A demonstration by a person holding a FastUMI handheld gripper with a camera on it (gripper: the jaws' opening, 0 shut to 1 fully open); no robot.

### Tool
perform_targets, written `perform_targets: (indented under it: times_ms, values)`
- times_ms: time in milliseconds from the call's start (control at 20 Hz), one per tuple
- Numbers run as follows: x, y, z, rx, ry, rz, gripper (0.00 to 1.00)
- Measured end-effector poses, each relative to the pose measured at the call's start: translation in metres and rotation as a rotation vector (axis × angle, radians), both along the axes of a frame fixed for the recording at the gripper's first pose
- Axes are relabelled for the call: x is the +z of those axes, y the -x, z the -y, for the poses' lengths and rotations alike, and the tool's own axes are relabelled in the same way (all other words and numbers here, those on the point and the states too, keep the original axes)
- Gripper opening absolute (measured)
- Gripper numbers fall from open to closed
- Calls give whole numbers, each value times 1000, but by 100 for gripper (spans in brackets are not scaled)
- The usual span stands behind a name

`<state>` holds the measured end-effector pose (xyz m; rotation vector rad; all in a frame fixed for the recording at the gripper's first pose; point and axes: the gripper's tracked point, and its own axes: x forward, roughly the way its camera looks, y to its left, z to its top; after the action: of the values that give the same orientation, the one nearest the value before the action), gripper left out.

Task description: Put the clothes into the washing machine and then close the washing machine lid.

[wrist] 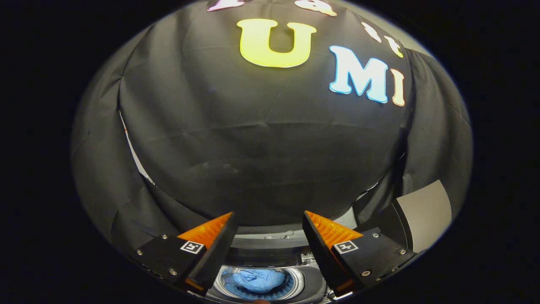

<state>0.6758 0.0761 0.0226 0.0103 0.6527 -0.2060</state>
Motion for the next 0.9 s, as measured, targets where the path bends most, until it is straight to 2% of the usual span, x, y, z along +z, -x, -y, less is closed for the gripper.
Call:
perform_targets:
  times_ms: [200,450,650,900]
  values:
    - [-10,-4,1,16,-25,-34,96]
    - [-12,-2,7,-23,-76,-44,96]
    - [-17,0,3,4,-95,-68,97]
    - [-12,-1,3,12,-87,14,97]
